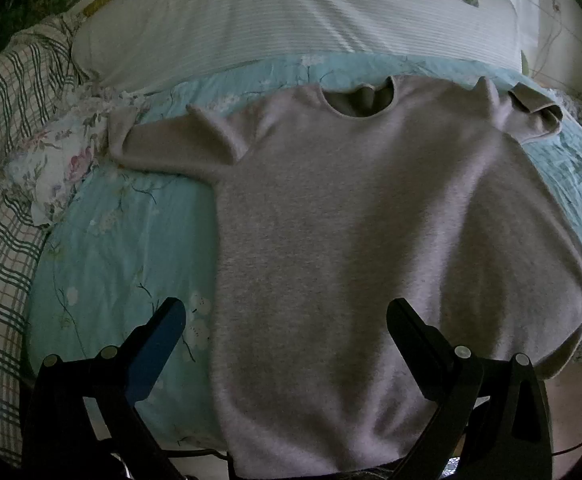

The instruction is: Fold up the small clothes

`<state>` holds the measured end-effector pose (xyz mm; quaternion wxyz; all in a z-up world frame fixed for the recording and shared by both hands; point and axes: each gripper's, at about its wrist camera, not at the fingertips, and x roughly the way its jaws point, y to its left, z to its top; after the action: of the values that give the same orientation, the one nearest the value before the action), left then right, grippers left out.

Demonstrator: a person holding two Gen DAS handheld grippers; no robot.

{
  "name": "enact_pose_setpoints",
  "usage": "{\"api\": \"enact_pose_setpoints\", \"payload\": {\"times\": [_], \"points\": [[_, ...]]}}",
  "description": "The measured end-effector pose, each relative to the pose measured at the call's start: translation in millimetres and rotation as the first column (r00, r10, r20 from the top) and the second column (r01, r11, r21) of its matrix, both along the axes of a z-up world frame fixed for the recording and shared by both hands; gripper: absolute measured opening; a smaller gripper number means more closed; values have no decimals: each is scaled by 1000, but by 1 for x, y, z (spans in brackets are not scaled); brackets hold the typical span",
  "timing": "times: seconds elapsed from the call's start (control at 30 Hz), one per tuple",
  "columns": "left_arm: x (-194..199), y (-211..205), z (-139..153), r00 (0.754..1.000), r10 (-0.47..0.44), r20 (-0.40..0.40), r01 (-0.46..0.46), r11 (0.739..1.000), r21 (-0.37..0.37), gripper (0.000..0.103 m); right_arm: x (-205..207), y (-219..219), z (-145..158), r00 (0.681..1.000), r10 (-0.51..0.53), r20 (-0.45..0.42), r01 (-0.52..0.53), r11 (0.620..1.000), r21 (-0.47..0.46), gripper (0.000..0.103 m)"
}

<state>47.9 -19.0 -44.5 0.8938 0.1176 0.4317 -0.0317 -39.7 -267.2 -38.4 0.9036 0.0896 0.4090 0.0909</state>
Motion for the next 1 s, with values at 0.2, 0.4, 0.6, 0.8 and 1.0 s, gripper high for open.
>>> {"api": "enact_pose_setpoints", "payload": {"times": [0.2, 0.4, 0.6, 0.8, 1.0], "points": [[3, 1, -1, 1000, 1, -5, -1, 1000, -2, 101, 0, 0, 0, 1000, -2, -2, 2, 1000, 1, 103], [4, 1, -4, 1000, 2, -11, -2, 1000, 0, 101, 4, 1, -3, 1000, -6, -3, 6, 1000, 6, 103], [10, 1, -6, 1000, 4, -22, -4, 1000, -1, 101, 10, -10, -6, 1000, -15, -1, 15, 1000, 19, 103], [16, 0, -9, 1000, 0, -27, 0, 1000, 0, 101, 20, -26, -10, 999, -36, -3, 36, 999, 36, 103], [29, 1, -13, 999, 6, -45, -7, 1000, -21, 101, 35, -59, -14, 995, -97, 20, 97, 995, 39, 101]]}}
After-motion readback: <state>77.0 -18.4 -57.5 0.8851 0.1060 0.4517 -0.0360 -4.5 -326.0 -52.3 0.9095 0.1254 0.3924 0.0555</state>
